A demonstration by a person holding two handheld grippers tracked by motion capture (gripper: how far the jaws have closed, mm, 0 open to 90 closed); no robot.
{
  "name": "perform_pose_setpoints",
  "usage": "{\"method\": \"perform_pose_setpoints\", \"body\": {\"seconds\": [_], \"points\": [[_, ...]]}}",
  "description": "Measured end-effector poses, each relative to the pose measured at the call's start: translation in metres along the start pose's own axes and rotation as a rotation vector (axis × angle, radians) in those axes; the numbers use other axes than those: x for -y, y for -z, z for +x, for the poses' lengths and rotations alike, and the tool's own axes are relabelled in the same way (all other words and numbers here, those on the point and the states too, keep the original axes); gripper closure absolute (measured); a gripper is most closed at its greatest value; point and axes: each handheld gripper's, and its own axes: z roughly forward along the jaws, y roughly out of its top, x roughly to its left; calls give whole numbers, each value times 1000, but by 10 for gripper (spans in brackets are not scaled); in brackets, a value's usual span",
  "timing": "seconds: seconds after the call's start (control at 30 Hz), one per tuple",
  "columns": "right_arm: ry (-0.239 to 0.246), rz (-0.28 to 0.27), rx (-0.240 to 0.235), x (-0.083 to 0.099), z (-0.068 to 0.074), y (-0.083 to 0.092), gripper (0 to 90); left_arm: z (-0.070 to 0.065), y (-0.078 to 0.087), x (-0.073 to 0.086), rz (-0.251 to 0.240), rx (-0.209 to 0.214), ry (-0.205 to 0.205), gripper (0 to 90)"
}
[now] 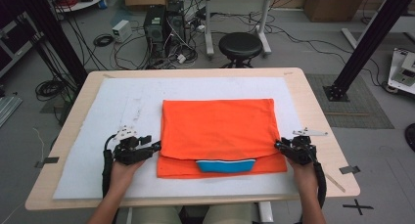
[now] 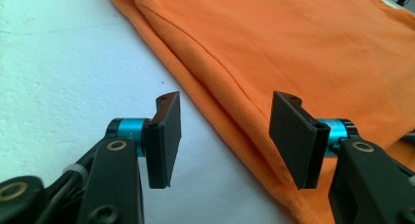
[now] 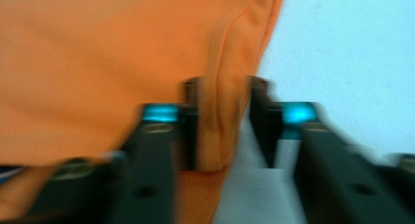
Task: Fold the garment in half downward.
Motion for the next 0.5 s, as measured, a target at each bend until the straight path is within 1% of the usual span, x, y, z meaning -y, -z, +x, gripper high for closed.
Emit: {"method": "perform_pose_setpoints", "body": {"seconds": [0.03, 0.07, 0.1, 0.13, 0.17, 0.2, 0.23, 0.27, 0.3, 0.33, 0.37, 0.4, 0.47, 0.5], "points": [[-17, -19, -1, 1, -1, 2, 524, 1, 1, -1, -9, 3, -6, 442], [-30, -43, -37, 1, -3, 5, 454, 1, 1, -2, -19, 9, -8, 426], [-25, -57, -83, 1, -3, 7, 418, 3, 2, -3, -34, 17, -15, 411], [-8, -72, -112, 2, -2, 9, 367, 3, 2, -3, -48, 13, -20, 390], [11, -85, -122, 2, -1, 10, 333, 5, 3, -5, -71, 10, -26, 359], [44, -104, -116, 1, 2, 13, 300, 6, 3, -5, -86, 18, -20, 314], [64, -118, -108, 0, 4, 14, 273, 7, 4, -6, -97, 26, -21, 296], [83, -135, -92, -1, 6, 16, 239, 7, 5, -7, -112, 39, -33, 268], [95, -160, -74, -3, 10, 19, 215, 8, 6, -8, -118, 43, -40, 228], [102, -176, -67, -4, 12, 21, 215, 8, 6, -8, -127, 43, -42, 218], [108, -196, -61, -6, 14, 23, 215, 9, 7, -9, -122, 42, -45, 218], [109, -213, -59, -8, 16, 25, 215, 9, 6, -9, -114, 40, -40, 218], [109, -207, -50, -10, 20, 25, 217, 9, 3, -9, -79, 45, -24, 230], [107, -197, -37, -10, 21, 24, 217, 9, 1, -8, -59, 45, -27, 233]]}}
